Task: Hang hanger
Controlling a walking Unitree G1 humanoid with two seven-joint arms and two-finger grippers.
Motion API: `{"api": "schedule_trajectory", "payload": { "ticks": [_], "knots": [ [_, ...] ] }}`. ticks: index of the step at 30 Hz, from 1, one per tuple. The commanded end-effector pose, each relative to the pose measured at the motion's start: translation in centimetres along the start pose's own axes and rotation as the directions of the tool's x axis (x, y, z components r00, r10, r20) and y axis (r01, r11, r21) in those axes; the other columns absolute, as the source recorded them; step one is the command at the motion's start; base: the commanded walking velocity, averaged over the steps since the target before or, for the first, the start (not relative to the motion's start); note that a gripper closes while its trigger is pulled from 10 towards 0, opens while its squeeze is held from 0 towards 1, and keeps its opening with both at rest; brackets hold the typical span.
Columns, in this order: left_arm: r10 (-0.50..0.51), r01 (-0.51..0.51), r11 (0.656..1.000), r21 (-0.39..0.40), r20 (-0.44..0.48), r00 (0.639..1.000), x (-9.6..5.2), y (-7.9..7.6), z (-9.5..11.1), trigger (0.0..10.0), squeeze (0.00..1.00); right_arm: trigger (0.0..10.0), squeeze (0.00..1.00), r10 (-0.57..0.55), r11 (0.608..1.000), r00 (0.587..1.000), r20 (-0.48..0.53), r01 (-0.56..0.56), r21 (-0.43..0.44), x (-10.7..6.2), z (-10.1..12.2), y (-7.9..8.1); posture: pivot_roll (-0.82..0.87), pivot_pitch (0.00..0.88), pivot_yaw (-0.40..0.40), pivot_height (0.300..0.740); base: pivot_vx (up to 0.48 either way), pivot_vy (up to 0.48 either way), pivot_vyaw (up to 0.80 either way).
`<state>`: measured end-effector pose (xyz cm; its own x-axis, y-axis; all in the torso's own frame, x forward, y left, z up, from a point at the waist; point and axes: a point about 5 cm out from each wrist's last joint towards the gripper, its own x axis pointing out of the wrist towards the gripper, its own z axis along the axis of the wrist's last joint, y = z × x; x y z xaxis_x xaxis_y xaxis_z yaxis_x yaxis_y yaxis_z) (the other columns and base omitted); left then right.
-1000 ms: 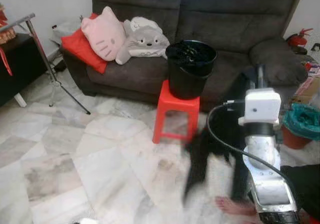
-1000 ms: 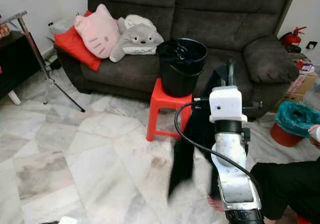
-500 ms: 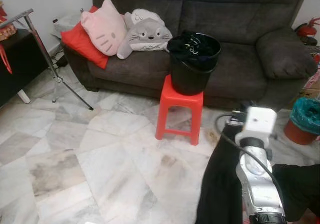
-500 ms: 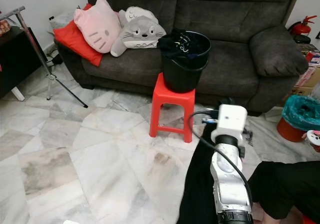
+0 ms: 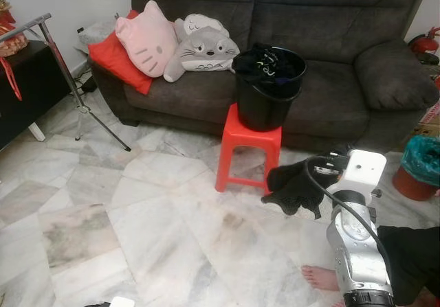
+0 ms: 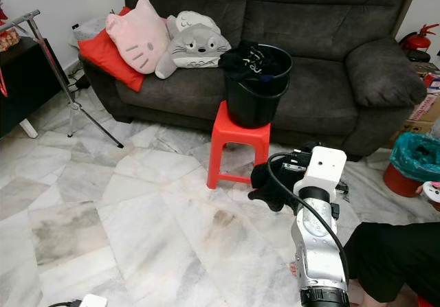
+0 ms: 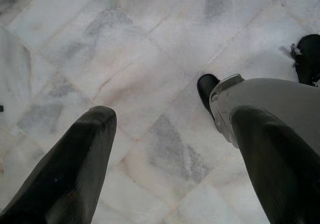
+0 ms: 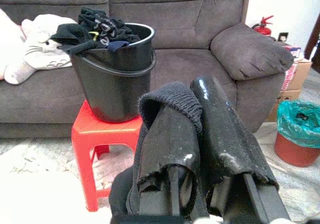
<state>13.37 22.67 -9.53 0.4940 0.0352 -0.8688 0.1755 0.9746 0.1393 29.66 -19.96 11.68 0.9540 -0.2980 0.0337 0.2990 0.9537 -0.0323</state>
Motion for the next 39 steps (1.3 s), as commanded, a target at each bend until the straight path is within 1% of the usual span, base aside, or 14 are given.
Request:
{"api": "schedule_trajectory", "payload": {
  "ticks": [1,5,6,7,10,18,20,22,24,26,29,39],
  "knots": [
    [0.001,-0.001,1.0,-0.01,-0.001,1.0,-0.1,-0.1,-0.3,10.0,0.0,10.0,0.0,0.011,1.0,1.0,0.017,-0.011,0.012,0.4,0.6,0.3,-0.14,0.0,0.016,0.74,0.0,0.0,0.0],
    [0.003,-0.002,0.999,-0.036,0.008,1.0,0.0,-0.6,-0.2,10.0,0.0,10.0,0.0,0.0,1.0,1.0,0.024,0.0,-0.002,0.4,0.7,0.1,-0.14,0.0,0.017,0.74,0.0,0.0,0.0],
    [0.001,0.0,0.999,-0.034,0.01,1.0,0.1,-1.1,0.0,10.0,0.0,10.0,0.0,-0.005,1.0,1.0,0.024,0.005,-0.002,0.4,0.6,-0.1,-0.14,0.0,0.017,0.74,0.0,0.0,0.0],
    [0.001,0.0,0.999,-0.034,0.01,1.0,0.1,-1.1,0.0,10.0,0.0,10.0,0.0,-0.005,1.0,1.0,0.024,0.005,-0.002,0.4,0.6,-0.1,-0.14,0.0,0.017,0.74,0.0,0.0,0.0],
    [-0.009,0.009,0.999,-0.033,0.011,1.0,0.3,-2.2,0.3,10.0,0.0,10.0,0.0,-0.003,1.0,1.0,0.031,0.003,0.005,0.4,0.7,0.0,-0.13,0.0,0.018,0.74,0.0,0.0,0.0],
    [-0.01,0.009,0.999,-0.033,-0.008,1.0,0.4,-2.8,0.3,10.0,0.0,10.0,0.0,0.003,1.0,0.999,0.044,-0.003,0.001,0.4,0.9,0.1,-0.13,0.0,0.016,0.74,0.0,0.0,0.0],
    [-0.009,0.008,0.999,-0.035,-0.01,1.0,0.4,-2.7,0.2,10.0,0.0,10.0,0.0,0.006,1.0,0.999,0.047,-0.006,-0.003,0.4,1.0,0.2,-0.14,0.0,0.015,0.74,0.0,0.0,0.0],
    [0.002,-0.003,0.999,-0.039,-0.013,1.0,0.4,-1.8,0.3,10.0,0.0,10.0,0.0,0.021,1.0,0.998,0.062,-0.019,-0.023,0.5,1.2,0.4,-0.14,0.0,0.014,0.74,0.0,0.0,0.0],
    [0.003,-0.004,0.999,-0.039,-0.013,1.0,0.4,-1.7,0.3,10.0,0.0,10.0,0.0,0.02,1.0,0.998,0.064,-0.019,-0.021,0.5,1.3,0.4,-0.14,0.0,0.014,0.74,0.0,0.0,0.0],
    [0.009,-0.01,0.999,-0.038,-0.014,1.0,0.3,-1.1,0.3,10.0,0.0,10.0,0.0,0.012,0.999,0.998,0.069,-0.009,-0.051,0.5,1.3,0.2,-0.14,0.0,0.012,0.74,0.0,0.0,0.73],
    [0.011,-0.012,0.999,-0.035,-0.015,1.0,0.2,-0.7,0.3,10.0,0.0,10.0,0.0,0.006,0.998,0.998,0.058,-0.002,-0.064,0.5,1.1,0.1,-0.14,0.0,0.01,0.74,0.0,0.0,0.79],
    [0.016,-0.017,0.999,-0.036,-0.023,1.0,0.2,-0.5,0.3,10.0,0.0,10.0,0.0,0.004,0.998,0.998,0.065,0.0,-0.06,0.4,1.2,0.1,-0.13,0.0,0.006,0.74,0.0,0.0,0.79]
  ]
}}
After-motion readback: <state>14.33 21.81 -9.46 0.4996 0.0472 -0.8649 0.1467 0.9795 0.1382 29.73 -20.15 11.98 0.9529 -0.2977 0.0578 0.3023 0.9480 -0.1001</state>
